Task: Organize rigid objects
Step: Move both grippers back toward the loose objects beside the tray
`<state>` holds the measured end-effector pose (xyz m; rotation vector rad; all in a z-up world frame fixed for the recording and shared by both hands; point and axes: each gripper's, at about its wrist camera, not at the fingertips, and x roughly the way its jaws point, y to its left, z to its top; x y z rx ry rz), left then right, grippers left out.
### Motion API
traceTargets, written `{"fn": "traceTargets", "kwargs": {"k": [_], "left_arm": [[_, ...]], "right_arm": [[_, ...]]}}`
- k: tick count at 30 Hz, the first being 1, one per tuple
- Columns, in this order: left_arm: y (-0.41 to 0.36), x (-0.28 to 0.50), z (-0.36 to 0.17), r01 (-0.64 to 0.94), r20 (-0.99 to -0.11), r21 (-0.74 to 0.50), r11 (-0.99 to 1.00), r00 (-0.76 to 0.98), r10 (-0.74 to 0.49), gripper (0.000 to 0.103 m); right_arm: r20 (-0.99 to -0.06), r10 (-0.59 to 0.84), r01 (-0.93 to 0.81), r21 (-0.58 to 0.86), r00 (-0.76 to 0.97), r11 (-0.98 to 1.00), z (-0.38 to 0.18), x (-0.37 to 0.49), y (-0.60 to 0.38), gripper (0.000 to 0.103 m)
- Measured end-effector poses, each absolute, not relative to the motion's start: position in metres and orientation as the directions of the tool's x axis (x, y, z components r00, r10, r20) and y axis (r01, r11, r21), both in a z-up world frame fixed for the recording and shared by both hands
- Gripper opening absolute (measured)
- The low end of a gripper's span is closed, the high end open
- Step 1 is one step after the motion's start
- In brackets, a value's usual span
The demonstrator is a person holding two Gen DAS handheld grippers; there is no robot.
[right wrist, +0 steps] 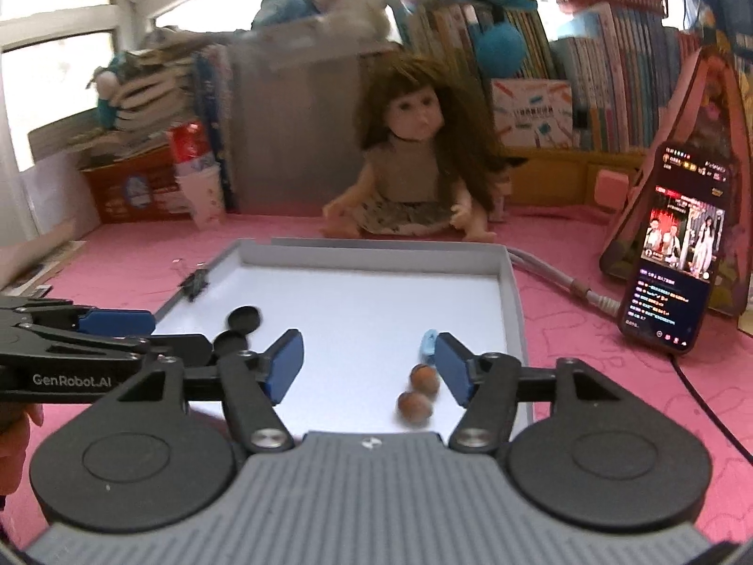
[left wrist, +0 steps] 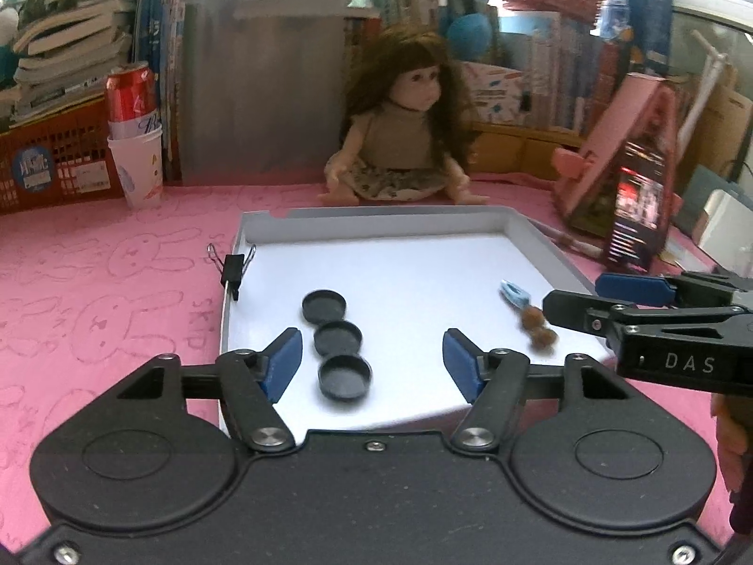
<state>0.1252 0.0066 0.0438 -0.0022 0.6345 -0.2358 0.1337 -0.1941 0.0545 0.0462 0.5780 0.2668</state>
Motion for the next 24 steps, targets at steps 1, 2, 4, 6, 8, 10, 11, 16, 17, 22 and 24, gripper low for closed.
{"fn": "traceTargets", "kwargs": {"k": [1, 2, 4, 6, 8, 10, 11, 16, 17, 22, 24], "left_arm": [[0.006, 0.119, 0.044, 0.222, -0.583, -0.072, 0.972, 0.781, -0.222, 0.066], [0.006, 0.112, 0.045, 0.228, -0.581, -0.072, 0.971, 0.782, -0.226, 0.067], [0.006, 0.102, 0.044, 0.235, -0.582, -0.076, 0.969, 0.779, -0.235, 0.067], [0.006, 0.092, 0.044, 0.245, -0.585, -0.089, 0.965, 0.772, -0.250, 0.067], [0.006, 0.083, 0.043, 0.252, -0.588, -0.093, 0.963, 0.767, -0.258, 0.067], [0.006, 0.076, 0.043, 0.256, -0.587, -0.090, 0.962, 0.767, -0.259, 0.067], [0.005, 0.072, 0.043, 0.258, -0.586, -0.088, 0.962, 0.767, -0.260, 0.068], [0.004, 0.055, 0.042, 0.267, -0.578, -0.059, 0.962, 0.776, -0.251, 0.068], [0.004, 0.052, 0.043, 0.268, -0.575, -0.047, 0.962, 0.780, -0.246, 0.068], [0.006, 0.039, 0.041, 0.281, -0.580, -0.052, 0.958, 0.773, -0.258, 0.068], [0.007, 0.034, 0.039, 0.289, -0.589, -0.063, 0.955, 0.762, -0.269, 0.068]], "right_arm": [[-0.527, 0.268, -0.244, 0.116, 0.806, 0.963, 0.055, 0.128, -0.194, 0.076], [-0.522, 0.275, -0.252, 0.116, 0.808, 0.961, 0.055, 0.122, -0.194, 0.077], [-0.514, 0.284, -0.265, 0.112, 0.810, 0.958, 0.055, 0.111, -0.194, 0.078], [-0.509, 0.288, -0.271, 0.109, 0.811, 0.956, 0.055, 0.102, -0.195, 0.079], [-0.507, 0.292, -0.277, 0.107, 0.811, 0.955, 0.054, 0.094, -0.196, 0.080], [-0.503, 0.291, -0.279, 0.102, 0.814, 0.955, 0.053, 0.087, -0.197, 0.081], [-0.502, 0.289, -0.278, 0.099, 0.815, 0.955, 0.052, 0.083, -0.198, 0.081], [-0.499, 0.284, -0.277, 0.089, 0.819, 0.957, 0.049, 0.067, -0.202, 0.081], [-0.500, 0.283, -0.277, 0.088, 0.819, 0.957, 0.048, 0.064, -0.204, 0.082], [-0.502, 0.285, -0.287, 0.075, 0.817, 0.955, 0.045, 0.052, -0.207, 0.082], [-0.499, 0.280, -0.291, 0.057, 0.820, 0.955, 0.044, 0.044, -0.207, 0.082]]}}
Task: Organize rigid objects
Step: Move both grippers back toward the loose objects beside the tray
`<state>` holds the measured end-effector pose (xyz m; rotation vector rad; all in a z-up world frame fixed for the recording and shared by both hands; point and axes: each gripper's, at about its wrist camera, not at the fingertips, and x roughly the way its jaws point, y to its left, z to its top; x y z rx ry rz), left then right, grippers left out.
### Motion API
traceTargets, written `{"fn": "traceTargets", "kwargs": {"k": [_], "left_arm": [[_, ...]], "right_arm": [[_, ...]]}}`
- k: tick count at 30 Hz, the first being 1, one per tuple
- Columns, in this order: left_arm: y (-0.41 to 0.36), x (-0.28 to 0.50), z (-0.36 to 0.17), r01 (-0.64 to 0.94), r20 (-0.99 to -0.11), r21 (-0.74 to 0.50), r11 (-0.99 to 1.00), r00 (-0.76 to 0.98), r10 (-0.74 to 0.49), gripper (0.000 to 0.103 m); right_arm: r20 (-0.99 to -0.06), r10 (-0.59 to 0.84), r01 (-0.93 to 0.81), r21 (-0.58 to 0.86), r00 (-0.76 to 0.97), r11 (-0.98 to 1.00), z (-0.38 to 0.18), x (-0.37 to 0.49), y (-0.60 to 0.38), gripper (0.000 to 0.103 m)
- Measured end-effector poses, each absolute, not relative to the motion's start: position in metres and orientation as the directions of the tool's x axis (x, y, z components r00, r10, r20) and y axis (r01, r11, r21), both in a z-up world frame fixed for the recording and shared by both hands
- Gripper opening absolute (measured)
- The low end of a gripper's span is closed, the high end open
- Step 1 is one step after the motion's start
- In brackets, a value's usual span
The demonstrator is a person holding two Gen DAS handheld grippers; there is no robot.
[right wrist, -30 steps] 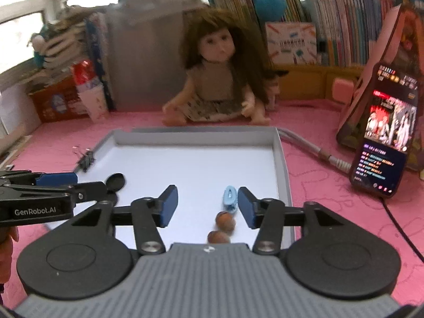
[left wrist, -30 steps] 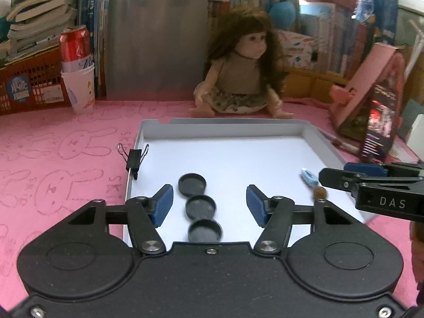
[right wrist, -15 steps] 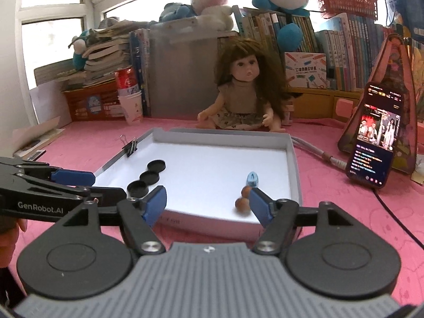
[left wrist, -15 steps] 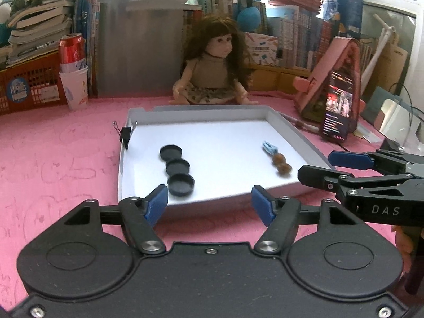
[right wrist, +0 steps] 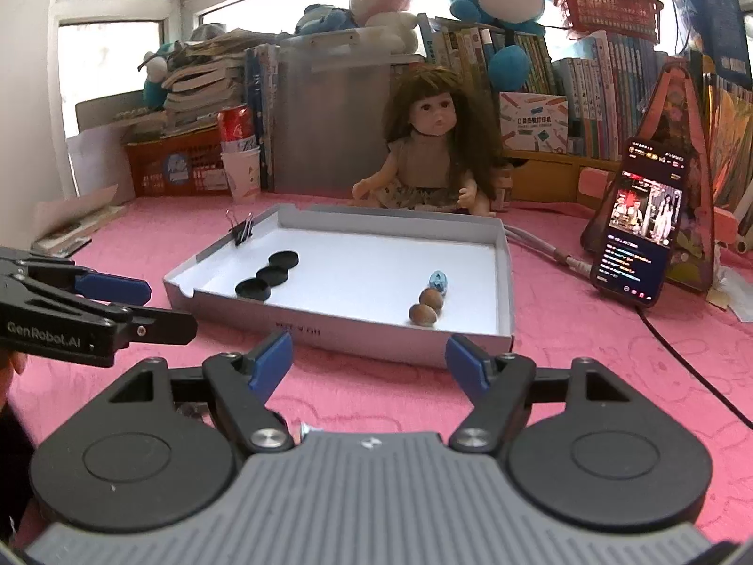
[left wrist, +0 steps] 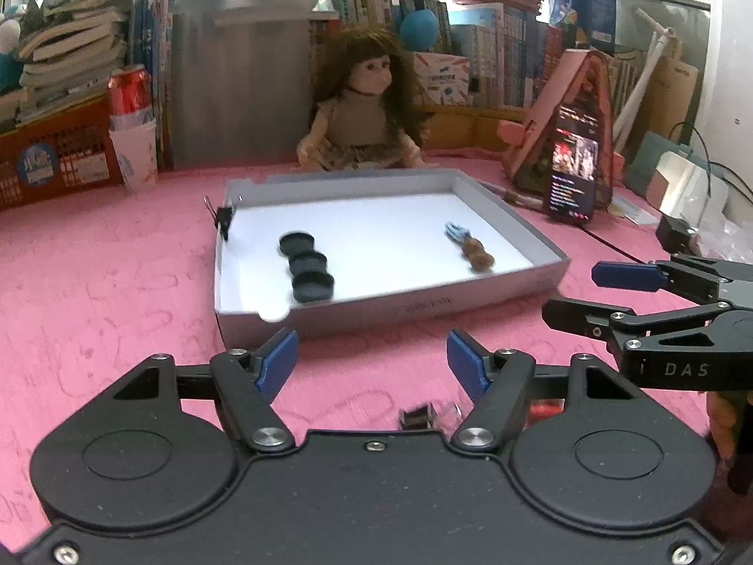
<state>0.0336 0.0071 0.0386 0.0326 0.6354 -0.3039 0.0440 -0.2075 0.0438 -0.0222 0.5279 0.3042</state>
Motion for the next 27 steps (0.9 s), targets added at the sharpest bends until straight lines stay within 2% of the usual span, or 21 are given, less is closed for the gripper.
{"fn": "traceTargets", "kwargs": {"k": [7, 18, 24, 27], "left_arm": [[0.008, 0.019, 0.026, 0.304, -0.618, -0.067, 0.950, 0.735, -0.279, 0.065], [0.011, 0.005, 0.016, 0.325, -0.656, -0.102, 0.940, 0.688, -0.309, 0.038], [0.013, 0.002, 0.010, 0.319, -0.675, -0.106, 0.942, 0.672, -0.304, 0.035], [0.012, 0.003, 0.007, 0.311, -0.680, -0.106, 0.944, 0.671, -0.297, 0.034]], "right_arm": [[-0.505, 0.289, -0.322, 0.023, 0.813, 0.946, 0.037, 0.022, -0.205, 0.083], [-0.539, 0.306, -0.369, -0.010, 0.784, 0.929, 0.023, 0.008, -0.191, 0.083], [-0.558, 0.306, -0.374, -0.008, 0.771, 0.927, 0.019, 0.004, -0.193, 0.083], [-0.577, 0.324, -0.380, 0.025, 0.750, 0.924, 0.016, 0.002, -0.196, 0.076]]}}
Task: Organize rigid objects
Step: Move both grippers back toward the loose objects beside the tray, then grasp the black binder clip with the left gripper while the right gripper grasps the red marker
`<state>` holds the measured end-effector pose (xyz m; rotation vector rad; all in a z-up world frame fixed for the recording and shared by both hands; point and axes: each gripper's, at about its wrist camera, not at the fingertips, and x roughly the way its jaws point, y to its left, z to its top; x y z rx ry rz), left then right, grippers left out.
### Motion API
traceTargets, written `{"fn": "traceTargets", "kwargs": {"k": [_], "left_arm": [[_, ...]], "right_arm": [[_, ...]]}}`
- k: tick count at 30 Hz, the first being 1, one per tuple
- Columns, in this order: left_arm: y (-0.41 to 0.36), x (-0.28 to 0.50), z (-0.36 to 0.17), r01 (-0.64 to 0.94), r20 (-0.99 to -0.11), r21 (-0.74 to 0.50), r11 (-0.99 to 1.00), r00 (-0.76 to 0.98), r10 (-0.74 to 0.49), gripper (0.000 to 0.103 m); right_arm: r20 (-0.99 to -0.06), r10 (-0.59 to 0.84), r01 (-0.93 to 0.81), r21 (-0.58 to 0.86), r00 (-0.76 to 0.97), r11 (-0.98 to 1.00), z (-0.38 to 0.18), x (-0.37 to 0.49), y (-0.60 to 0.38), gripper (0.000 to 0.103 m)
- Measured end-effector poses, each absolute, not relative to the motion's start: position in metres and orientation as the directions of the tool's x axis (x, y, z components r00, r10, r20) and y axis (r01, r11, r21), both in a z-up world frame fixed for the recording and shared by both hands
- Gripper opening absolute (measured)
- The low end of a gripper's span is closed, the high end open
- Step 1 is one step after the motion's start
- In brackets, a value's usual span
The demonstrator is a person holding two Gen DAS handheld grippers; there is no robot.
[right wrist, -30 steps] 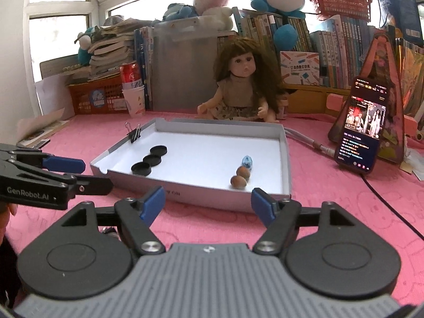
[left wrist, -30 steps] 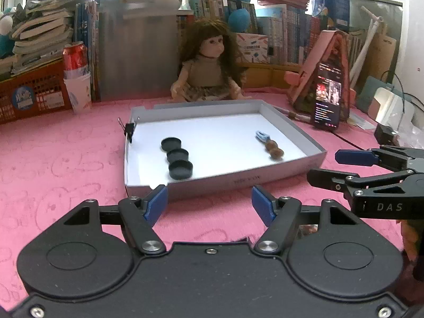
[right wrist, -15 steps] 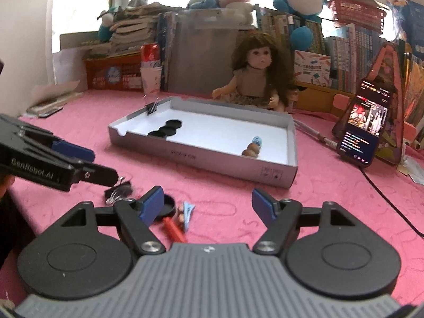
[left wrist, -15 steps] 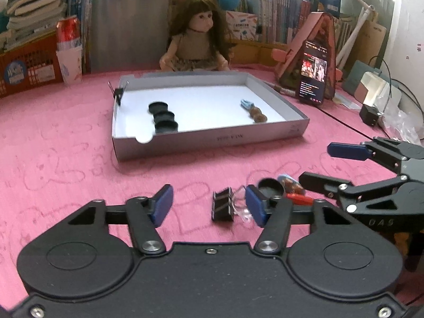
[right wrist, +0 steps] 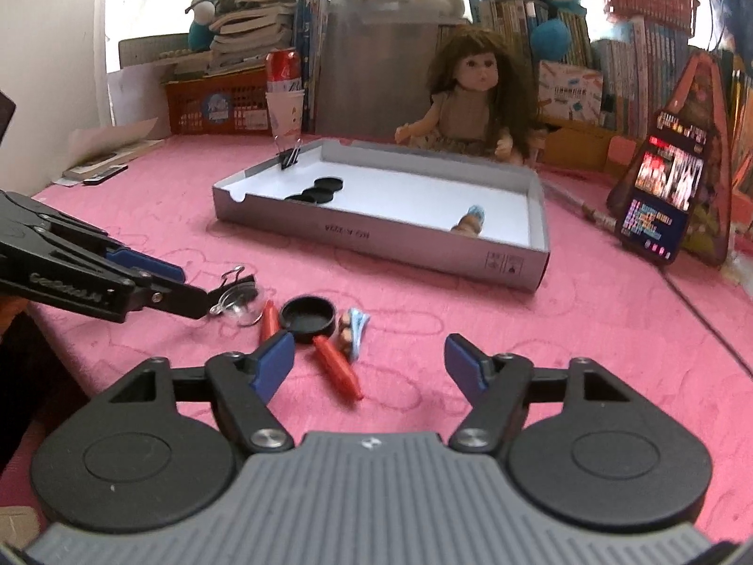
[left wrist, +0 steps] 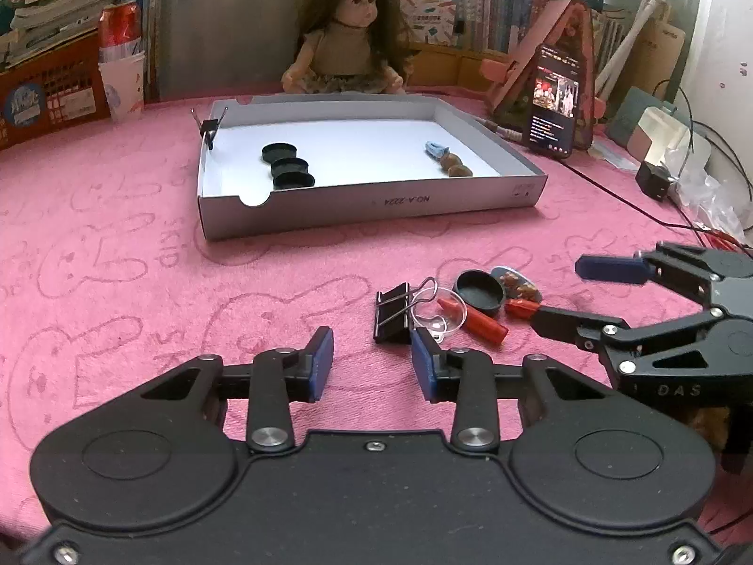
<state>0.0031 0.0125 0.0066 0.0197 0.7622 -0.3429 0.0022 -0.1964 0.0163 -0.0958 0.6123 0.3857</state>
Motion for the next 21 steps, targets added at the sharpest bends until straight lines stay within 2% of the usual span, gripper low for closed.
{"fn": "traceTargets", "kwargs": {"k": [3, 5, 14, 21], "left_arm": [[0.011, 0.006, 0.004, 0.301, -0.680, -0.102, 0.948, 0.675, -0.287, 0.034], [0.011, 0.008, 0.004, 0.294, -0.679, -0.104, 0.950, 0.677, -0.284, 0.034], [0.016, 0.017, 0.004, 0.228, -0.671, -0.075, 0.971, 0.709, -0.218, 0.034], [0.005, 0.015, 0.006, 0.283, -0.660, -0.066, 0.957, 0.707, -0.254, 0.034]], "right_arm": [[-0.591, 0.341, -0.391, 0.047, 0.731, 0.919, 0.014, 0.001, -0.196, 0.064], [-0.598, 0.354, -0.408, 0.048, 0.719, 0.912, 0.013, -0.002, -0.195, 0.052], [-0.606, 0.394, -0.458, 0.055, 0.691, 0.887, 0.011, -0.007, -0.185, 0.034], [-0.599, 0.403, -0.469, 0.052, 0.692, 0.882, 0.010, -0.005, -0.180, 0.031]]}}
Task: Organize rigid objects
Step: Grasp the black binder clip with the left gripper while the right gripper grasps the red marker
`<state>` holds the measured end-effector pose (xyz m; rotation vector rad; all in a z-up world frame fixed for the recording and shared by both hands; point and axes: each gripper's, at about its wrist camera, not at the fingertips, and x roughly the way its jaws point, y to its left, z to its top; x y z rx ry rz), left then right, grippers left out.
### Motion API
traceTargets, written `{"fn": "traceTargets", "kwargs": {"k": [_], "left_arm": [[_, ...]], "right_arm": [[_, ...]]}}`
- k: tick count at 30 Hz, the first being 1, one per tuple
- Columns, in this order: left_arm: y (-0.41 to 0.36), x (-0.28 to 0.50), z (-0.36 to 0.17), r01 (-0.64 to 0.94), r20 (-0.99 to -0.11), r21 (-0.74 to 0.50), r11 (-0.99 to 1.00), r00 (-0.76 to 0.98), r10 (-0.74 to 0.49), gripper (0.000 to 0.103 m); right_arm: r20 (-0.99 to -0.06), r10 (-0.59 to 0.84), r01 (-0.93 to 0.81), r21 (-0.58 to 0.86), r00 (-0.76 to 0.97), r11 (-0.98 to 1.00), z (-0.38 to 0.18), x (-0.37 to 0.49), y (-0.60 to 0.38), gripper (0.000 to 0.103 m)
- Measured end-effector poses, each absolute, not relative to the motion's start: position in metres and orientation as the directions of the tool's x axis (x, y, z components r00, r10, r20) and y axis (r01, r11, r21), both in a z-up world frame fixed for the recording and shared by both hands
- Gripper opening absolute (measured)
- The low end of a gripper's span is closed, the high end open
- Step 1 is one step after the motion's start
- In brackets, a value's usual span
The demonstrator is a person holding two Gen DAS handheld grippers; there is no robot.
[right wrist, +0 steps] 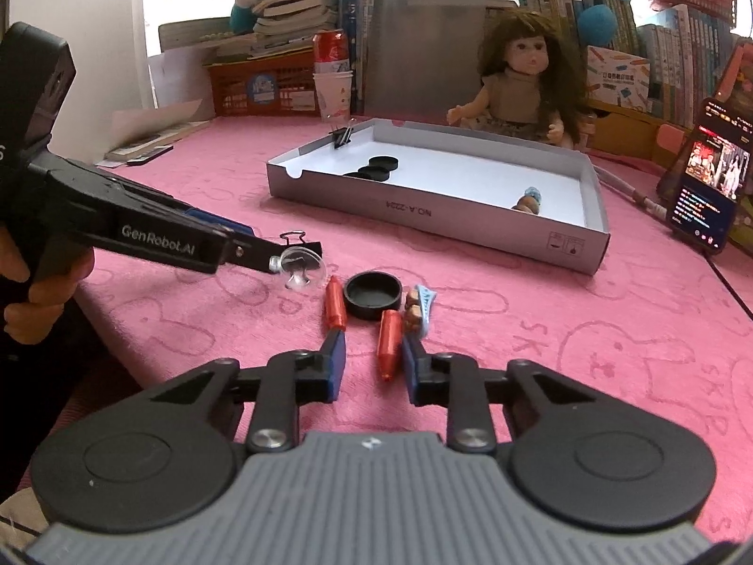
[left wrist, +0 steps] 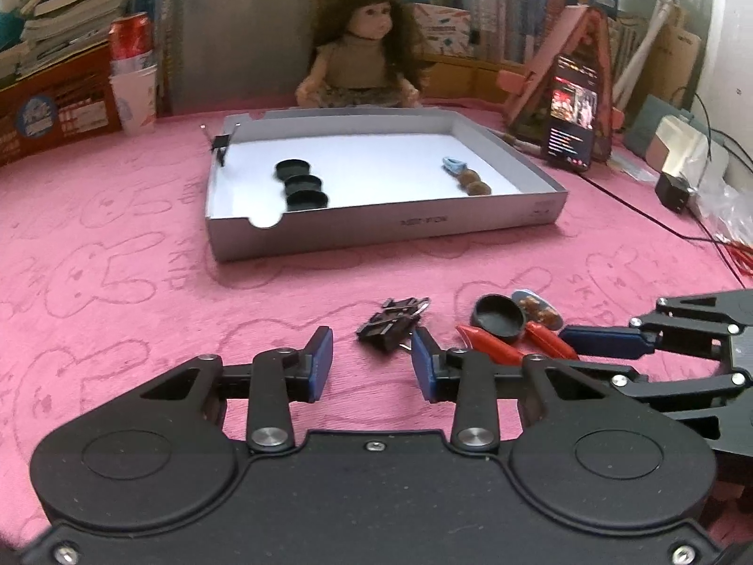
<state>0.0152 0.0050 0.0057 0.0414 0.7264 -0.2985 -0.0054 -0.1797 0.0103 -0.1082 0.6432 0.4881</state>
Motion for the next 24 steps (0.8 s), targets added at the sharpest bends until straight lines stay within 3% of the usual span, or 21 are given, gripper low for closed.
{"fn": "traceTargets", "kwargs": {"k": [19, 24], "left_arm": [[-0.012, 0.030, -0.004, 0.284, -0.658, -0.036, 0.958, 0.715, -0.237, 0.034], [-0.013, 0.022, -0.003, 0.302, -0.663, -0.037, 0.953, 0.706, -0.250, 0.030]], "right_arm": [[-0.588, 0.299, -0.383, -0.020, 0.752, 0.924, 0.006, -0.002, -0.179, 0.023], [-0.595, 0.314, -0.394, -0.005, 0.740, 0.919, 0.007, -0.007, -0.182, 0.019]]}}
